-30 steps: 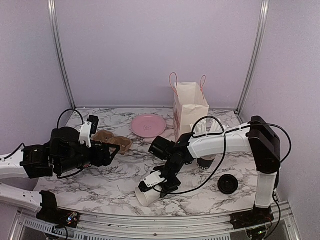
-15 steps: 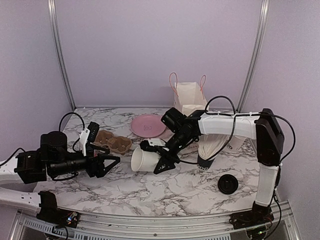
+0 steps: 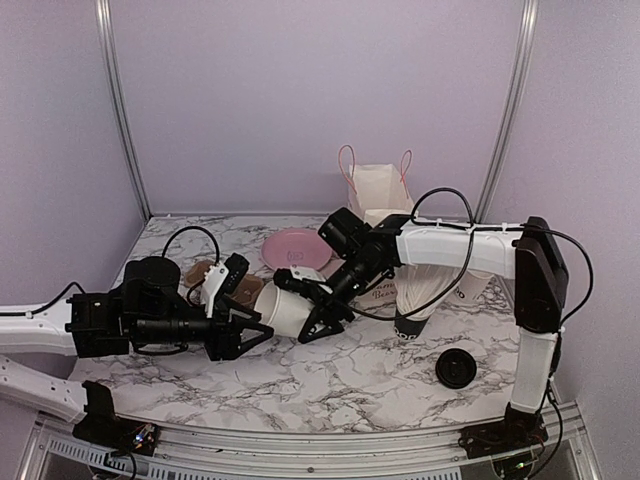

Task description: Pack the takeout coffee

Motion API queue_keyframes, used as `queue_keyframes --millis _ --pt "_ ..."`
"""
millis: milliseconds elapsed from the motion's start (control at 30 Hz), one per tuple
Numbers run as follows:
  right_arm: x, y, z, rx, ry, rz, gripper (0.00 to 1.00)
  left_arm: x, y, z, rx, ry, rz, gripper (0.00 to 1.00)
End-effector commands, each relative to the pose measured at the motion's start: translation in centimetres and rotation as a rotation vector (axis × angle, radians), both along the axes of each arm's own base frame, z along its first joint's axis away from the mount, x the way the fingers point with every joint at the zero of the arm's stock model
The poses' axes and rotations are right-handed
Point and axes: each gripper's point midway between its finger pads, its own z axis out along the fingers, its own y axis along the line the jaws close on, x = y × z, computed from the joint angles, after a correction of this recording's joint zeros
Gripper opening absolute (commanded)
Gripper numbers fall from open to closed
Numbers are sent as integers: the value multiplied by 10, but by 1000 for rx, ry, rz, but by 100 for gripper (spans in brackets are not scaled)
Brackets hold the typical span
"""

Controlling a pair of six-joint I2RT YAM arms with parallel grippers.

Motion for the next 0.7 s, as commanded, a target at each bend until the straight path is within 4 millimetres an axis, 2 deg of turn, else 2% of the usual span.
queue_keyframes --millis 0,200,367,400,533,600,667 --pt "-7 6 26 46 -9 11 51 -1 -23 30 -72 -59 -71 49" --pt "-11 6 26 46 -12 18 51 7 -28 29 -48 -70 -49 27" --pt "-16 3 30 57 -19 35 53 14 -23 30 -16 -88 -9 3" --pt "-17 3 31 61 -20 41 53 14 -22 32 -18 -89 -7 1" --pt "-22 0 37 70 -36 63 72 11 -17 40 -34 -84 -4 0" --pt "-21 -3 43 66 -66 65 76 8 -10 40 -4 -67 -1 0" --pt "-17 -8 59 65 -117 65 79 5 -2 42 37 -53 2 0"
